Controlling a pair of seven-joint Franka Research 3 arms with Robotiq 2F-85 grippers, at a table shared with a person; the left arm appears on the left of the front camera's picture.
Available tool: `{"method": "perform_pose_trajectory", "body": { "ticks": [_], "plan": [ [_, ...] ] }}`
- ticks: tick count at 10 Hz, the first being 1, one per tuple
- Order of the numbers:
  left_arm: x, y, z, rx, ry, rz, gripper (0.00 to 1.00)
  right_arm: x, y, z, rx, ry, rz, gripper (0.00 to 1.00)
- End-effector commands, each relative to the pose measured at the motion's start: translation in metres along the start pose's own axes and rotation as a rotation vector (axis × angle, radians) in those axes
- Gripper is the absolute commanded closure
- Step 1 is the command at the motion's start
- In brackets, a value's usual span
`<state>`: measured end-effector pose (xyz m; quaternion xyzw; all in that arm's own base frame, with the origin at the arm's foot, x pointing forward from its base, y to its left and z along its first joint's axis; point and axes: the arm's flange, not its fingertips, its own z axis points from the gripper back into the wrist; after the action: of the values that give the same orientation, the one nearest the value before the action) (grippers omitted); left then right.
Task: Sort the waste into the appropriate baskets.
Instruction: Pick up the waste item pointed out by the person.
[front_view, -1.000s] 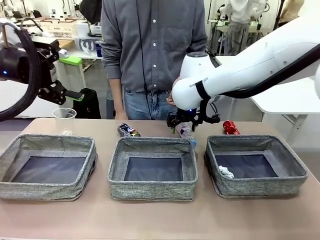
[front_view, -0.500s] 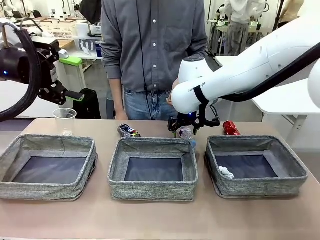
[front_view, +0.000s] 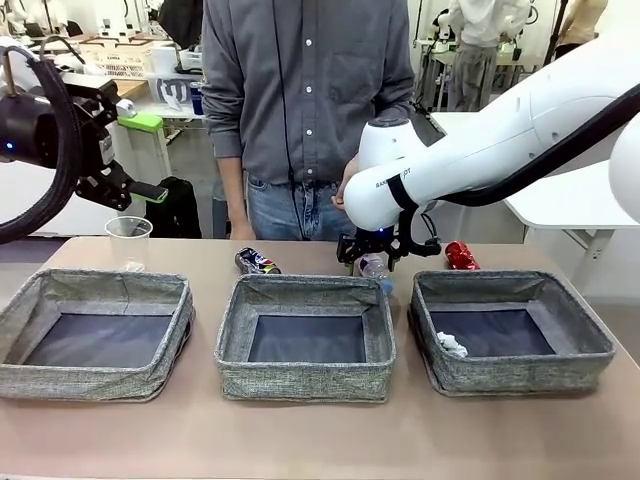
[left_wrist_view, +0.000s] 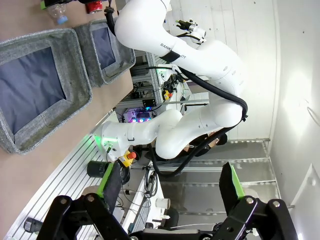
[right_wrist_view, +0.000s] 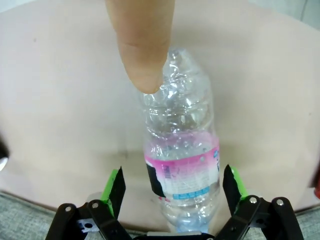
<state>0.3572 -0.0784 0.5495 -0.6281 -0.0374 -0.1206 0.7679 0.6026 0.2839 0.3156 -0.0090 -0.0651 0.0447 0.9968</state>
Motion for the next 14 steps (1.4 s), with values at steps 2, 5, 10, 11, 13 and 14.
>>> {"method": "perform_pose_trajectory", "body": {
  "ticks": [2, 5, 10, 11, 13, 14],
  "plan": [
    [-0.002, -0.003, 0.001, 0.008, 0.014, 0.005, 0.00, 0.004, 0.004, -0.003, -0.039, -0.039, -0.021, 0.00],
    [-0.002, -0.003, 0.001, 0.008, 0.014, 0.005, 0.00, 0.003, 0.004, -0.008, -0.059, -0.027, -0.017, 0.60],
    [-0.002, -0.003, 0.001, 0.008, 0.014, 0.005, 0.00, 0.002, 0.000, -0.010, -0.078, -0.050, -0.037, 1.00],
    [-0.002, -0.003, 0.001, 0.008, 0.014, 0.005, 0.00, 0.002, -0.002, -0.009, -0.076, -0.049, -0.039, 1.00],
    [-0.002, -0.003, 0.001, 0.008, 0.014, 0.005, 0.00, 0.001, -0.010, -0.008, -0.079, -0.047, -0.052, 1.00],
    [-0.002, -0.003, 0.001, 0.008, 0.014, 0.005, 0.00, 0.000, -0.014, -0.007, -0.076, -0.048, -0.063, 1.00]
  ]
}}
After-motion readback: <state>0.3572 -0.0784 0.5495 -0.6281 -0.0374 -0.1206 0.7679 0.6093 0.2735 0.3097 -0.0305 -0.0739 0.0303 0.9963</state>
